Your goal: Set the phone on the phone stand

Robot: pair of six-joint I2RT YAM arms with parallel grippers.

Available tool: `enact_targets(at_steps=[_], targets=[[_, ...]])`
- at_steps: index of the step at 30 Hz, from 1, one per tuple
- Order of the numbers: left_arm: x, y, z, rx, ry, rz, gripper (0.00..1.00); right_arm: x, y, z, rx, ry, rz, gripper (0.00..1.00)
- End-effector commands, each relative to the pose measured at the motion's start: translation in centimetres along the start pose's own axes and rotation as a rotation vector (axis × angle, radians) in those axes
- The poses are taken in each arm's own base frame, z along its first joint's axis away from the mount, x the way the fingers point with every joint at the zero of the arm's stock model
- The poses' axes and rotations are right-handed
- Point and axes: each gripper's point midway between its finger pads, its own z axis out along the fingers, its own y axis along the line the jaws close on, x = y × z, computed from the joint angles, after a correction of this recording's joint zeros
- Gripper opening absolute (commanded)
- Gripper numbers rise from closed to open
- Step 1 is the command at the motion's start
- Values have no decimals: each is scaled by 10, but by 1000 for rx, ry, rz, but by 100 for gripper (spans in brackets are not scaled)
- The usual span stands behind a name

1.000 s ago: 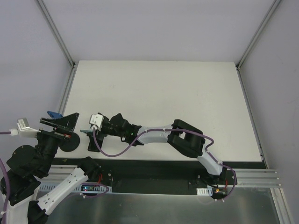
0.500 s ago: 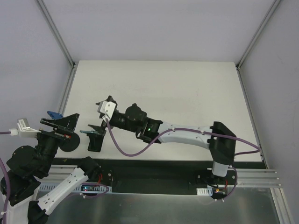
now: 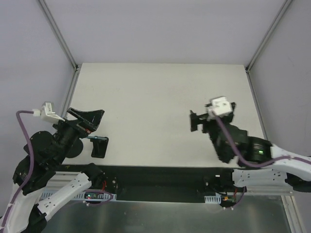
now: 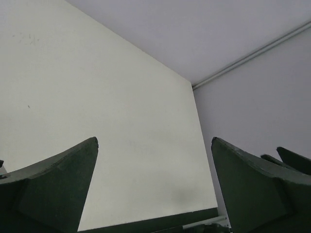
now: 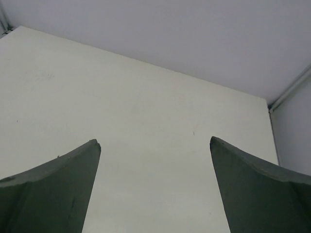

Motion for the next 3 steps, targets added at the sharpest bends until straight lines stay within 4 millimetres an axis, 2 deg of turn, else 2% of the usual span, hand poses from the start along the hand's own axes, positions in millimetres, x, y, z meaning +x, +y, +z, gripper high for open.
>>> enact_targets(at_steps=[1,2,3], targets=[[-12,-48,4,174,2,60,99,20,-134,-65,143,50,214,96],[-17,-58,1,208,0,67,99,30,-142,-71,89,75,212,96],[-21,-66,2,231,-8,63,99,31,-156,-79,45,58,299,96]])
